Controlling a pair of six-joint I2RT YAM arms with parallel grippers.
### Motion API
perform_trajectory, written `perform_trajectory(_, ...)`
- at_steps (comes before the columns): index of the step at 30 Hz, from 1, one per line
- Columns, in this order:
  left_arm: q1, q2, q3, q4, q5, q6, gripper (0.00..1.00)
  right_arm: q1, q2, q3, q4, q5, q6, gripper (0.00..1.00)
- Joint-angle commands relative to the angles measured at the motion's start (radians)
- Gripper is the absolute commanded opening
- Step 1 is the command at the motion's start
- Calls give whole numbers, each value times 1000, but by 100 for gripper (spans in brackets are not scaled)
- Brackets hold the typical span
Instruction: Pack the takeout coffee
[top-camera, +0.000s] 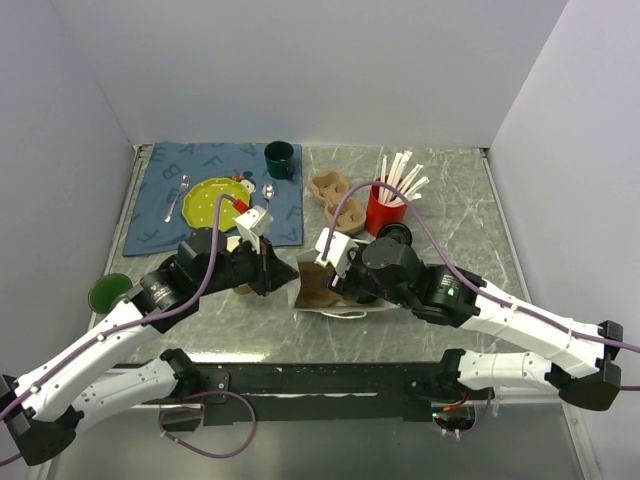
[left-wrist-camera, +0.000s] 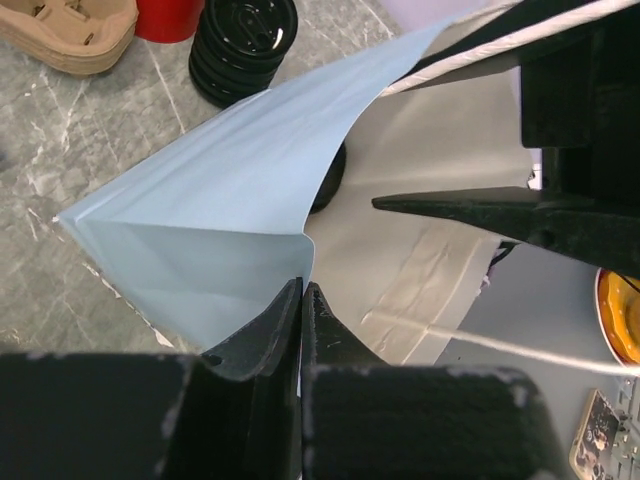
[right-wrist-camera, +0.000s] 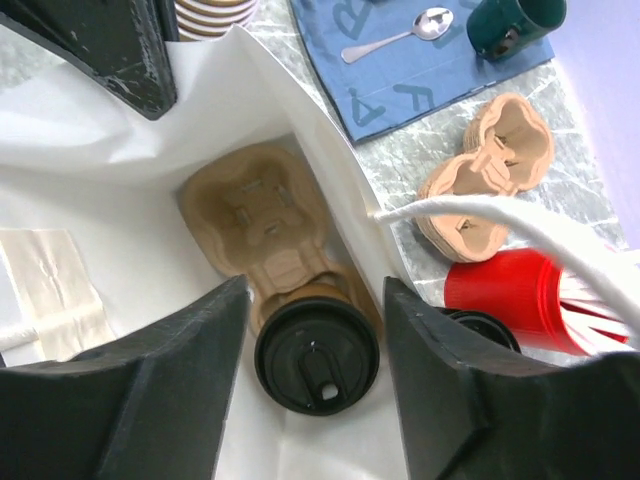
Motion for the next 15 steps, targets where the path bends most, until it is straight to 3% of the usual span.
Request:
perform_trajectory(1, 1, 4, 46, 1, -37, -13, 9, -3, -18, 72, 57, -17, 27, 59)
perform_trajectory(15, 1, 59, 130, -79, -82, -19, 13, -11, 13, 102, 21, -106, 70, 54)
